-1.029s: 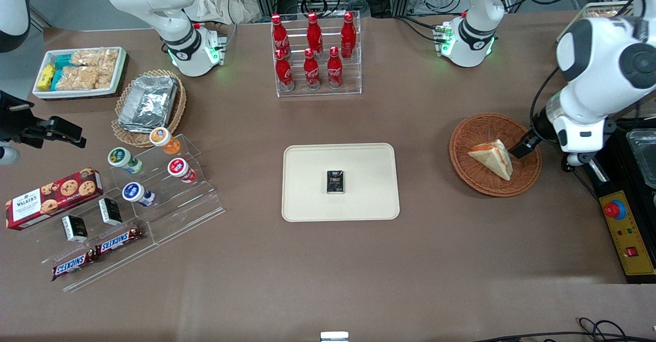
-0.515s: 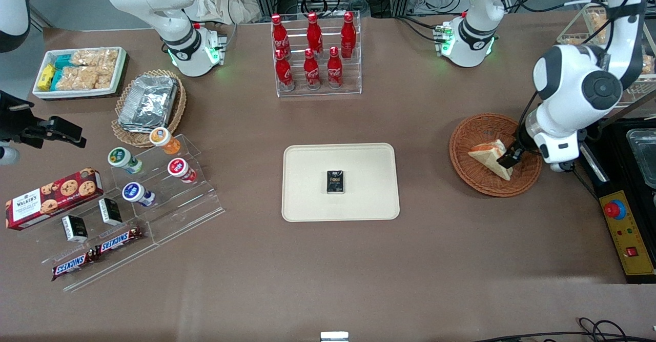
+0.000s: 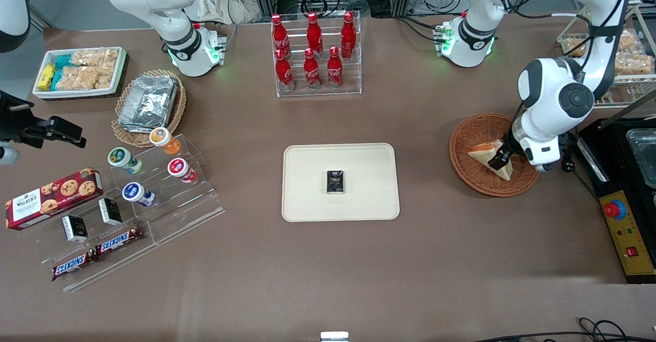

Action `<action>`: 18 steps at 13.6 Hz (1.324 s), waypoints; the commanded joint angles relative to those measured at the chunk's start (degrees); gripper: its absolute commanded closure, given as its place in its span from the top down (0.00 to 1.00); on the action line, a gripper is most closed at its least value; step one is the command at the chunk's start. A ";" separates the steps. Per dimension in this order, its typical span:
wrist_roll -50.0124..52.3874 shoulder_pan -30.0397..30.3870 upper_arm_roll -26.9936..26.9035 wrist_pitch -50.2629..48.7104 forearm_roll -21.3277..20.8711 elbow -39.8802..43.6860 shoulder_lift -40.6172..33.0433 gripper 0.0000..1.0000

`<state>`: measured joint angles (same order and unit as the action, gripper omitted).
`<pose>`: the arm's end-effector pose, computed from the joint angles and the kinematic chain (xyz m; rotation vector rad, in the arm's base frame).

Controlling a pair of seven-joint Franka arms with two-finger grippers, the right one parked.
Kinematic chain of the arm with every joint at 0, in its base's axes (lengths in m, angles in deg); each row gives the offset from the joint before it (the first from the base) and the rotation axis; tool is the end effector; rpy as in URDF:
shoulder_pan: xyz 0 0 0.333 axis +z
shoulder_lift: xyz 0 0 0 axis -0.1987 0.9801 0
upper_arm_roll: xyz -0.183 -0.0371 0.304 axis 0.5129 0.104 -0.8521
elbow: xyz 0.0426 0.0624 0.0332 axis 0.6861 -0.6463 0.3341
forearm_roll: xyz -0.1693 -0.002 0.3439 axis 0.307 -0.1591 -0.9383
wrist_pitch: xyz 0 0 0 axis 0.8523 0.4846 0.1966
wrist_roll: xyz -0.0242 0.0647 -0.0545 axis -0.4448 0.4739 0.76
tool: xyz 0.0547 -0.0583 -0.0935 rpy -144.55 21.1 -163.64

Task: Place sandwich from basket to tray
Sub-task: 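Lower the left gripper and close it on the wrapped sandwich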

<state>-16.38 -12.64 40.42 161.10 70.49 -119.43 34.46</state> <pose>0.4753 -0.0161 0.3118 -2.7513 -1.4572 0.0830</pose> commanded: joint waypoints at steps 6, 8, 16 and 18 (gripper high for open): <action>1.39 0.03 -0.66 9.23 -0.82 -4.40 2.46 0.05; 1.47 0.03 -0.66 9.32 -0.73 -4.05 2.29 0.00; -8.26 -0.06 -0.66 -0.68 -3.80 -1.68 -6.84 0.00; -15.10 0.03 -0.75 -6.65 -3.98 1.65 -9.04 0.00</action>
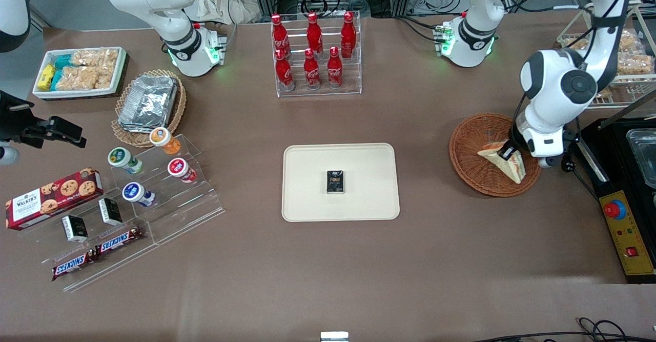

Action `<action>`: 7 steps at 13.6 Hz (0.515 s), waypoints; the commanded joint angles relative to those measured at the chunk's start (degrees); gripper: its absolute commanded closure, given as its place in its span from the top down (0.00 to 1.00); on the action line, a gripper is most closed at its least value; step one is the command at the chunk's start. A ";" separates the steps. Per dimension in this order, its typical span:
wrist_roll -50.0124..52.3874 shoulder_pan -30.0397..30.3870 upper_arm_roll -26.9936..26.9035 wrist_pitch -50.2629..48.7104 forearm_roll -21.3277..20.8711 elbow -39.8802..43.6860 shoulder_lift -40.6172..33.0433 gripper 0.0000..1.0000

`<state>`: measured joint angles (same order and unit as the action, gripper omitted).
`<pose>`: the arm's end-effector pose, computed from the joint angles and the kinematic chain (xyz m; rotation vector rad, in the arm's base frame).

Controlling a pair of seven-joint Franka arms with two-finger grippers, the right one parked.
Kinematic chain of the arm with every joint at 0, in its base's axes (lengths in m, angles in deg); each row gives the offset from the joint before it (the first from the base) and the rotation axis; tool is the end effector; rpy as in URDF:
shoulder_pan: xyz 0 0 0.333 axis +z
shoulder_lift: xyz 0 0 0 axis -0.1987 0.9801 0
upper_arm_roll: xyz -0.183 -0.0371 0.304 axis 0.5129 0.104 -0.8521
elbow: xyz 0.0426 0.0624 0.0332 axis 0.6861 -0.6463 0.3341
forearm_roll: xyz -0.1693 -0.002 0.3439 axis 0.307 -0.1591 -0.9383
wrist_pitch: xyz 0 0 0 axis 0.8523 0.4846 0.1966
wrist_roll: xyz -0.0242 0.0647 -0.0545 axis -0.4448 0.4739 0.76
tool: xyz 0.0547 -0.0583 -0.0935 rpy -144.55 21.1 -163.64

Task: Place sandwich from basket to tray
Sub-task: 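Lower the left gripper and close it on the wrapped sandwich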

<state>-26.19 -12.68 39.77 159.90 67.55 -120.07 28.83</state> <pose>0.4690 -0.0100 0.3521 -2.8833 -1.1779 -0.0300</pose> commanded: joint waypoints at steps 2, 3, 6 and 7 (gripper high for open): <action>-9.35 0.07 -0.01 -13.96 -1.47 8.51 -3.78 0.00; -11.37 -0.01 0.25 -19.23 -3.91 12.72 -3.61 0.00; -15.34 -0.72 2.70 -35.67 -5.17 29.06 -0.54 0.00; -15.43 -0.63 4.28 -39.46 -5.17 33.63 0.34 0.00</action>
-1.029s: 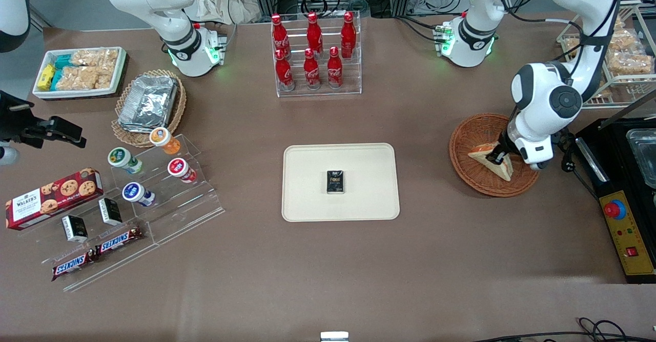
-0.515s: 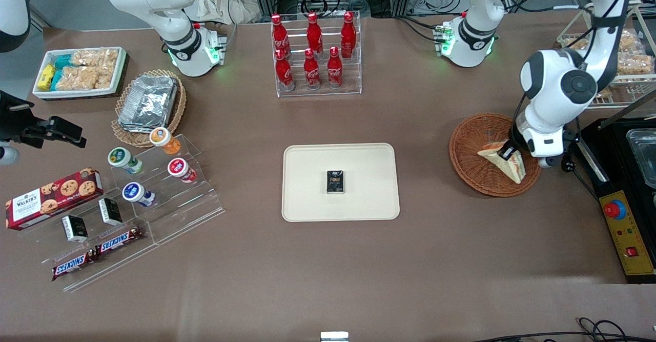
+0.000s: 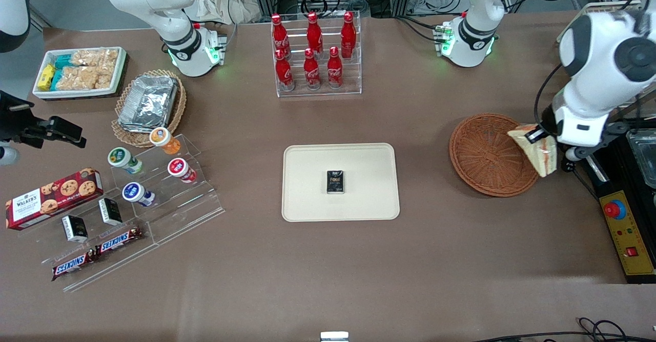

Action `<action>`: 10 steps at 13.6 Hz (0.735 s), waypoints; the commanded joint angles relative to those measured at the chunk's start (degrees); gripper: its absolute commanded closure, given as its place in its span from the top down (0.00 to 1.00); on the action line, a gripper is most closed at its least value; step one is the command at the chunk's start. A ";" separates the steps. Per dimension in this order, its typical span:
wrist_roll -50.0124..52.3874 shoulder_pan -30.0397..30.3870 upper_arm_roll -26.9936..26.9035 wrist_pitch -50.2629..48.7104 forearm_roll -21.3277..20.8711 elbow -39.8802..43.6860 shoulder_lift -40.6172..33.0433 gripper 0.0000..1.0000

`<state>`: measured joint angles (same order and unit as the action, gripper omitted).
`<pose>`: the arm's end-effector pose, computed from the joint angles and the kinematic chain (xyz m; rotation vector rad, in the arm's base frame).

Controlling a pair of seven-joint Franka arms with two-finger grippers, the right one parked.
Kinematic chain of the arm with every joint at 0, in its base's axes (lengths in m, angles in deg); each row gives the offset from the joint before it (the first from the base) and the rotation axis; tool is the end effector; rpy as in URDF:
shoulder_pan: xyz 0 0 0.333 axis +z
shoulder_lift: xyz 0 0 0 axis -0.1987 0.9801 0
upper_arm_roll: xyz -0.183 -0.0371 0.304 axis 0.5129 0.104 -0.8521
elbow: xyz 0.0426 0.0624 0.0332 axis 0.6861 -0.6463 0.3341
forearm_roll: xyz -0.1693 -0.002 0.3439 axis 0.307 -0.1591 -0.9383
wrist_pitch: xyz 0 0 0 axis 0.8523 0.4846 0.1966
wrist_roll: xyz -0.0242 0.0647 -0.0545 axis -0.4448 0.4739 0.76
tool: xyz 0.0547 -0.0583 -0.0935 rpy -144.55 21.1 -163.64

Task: Place sandwich from basket to tray
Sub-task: 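Lower the left gripper and close it on the wrapped sandwich, then lift the sandwich and carry it toward the white tray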

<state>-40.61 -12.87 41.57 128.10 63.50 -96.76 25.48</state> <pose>0.5012 -0.0184 0.5130 -2.9156 -0.7255 0.0641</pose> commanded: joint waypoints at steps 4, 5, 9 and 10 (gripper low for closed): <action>-2.42 -0.53 10.48 -19.72 -0.94 22.22 6.42 0.00; -1.81 -0.53 12.85 -19.73 -0.33 23.37 6.51 0.00; 1.60 -0.53 22.52 -18.16 -0.24 25.84 11.86 0.00; 2.40 -0.53 24.10 -16.23 -0.15 25.84 13.27 0.00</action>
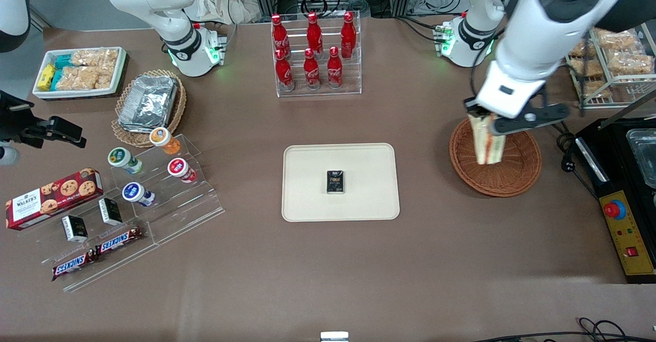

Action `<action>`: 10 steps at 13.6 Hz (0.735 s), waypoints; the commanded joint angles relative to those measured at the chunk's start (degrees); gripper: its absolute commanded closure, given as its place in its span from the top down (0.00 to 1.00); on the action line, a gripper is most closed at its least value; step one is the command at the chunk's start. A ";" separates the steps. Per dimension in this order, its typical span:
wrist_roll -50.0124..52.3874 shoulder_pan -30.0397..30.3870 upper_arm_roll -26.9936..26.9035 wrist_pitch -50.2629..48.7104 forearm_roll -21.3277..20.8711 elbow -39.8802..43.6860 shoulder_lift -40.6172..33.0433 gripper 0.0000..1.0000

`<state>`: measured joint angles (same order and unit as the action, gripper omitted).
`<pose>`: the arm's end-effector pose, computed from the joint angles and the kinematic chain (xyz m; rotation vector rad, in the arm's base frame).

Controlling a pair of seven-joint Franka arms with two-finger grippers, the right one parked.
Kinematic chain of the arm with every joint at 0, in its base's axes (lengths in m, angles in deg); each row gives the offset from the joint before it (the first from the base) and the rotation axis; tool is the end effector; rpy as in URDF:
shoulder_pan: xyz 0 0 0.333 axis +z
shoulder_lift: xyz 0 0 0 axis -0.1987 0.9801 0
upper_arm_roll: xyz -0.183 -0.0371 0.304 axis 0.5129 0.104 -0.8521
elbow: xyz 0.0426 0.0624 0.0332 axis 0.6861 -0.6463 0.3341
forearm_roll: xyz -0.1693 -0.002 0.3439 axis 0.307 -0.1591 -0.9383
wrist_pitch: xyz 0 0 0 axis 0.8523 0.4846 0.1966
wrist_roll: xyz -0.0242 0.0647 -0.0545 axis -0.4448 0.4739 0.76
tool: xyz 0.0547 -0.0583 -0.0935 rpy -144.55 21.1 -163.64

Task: Place sandwich from basket to tray
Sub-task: 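Lift the sandwich and carry it toward the white tray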

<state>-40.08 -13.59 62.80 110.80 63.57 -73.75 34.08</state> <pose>0.5049 -0.2168 0.5965 -2.9811 -0.2169 0.0954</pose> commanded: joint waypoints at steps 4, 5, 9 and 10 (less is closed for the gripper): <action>7.23 -1.73 5.88 10.46 -0.14 2.30 12.04 0.00; 9.77 -3.05 5.88 13.19 -0.84 2.21 14.41 0.00; 13.92 -5.26 5.79 20.33 -2.42 2.12 21.28 0.00; 13.84 -5.78 5.79 20.94 -2.86 2.04 22.51 0.00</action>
<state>-27.59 -18.66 68.49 131.55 62.23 -73.70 54.15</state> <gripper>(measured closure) 0.793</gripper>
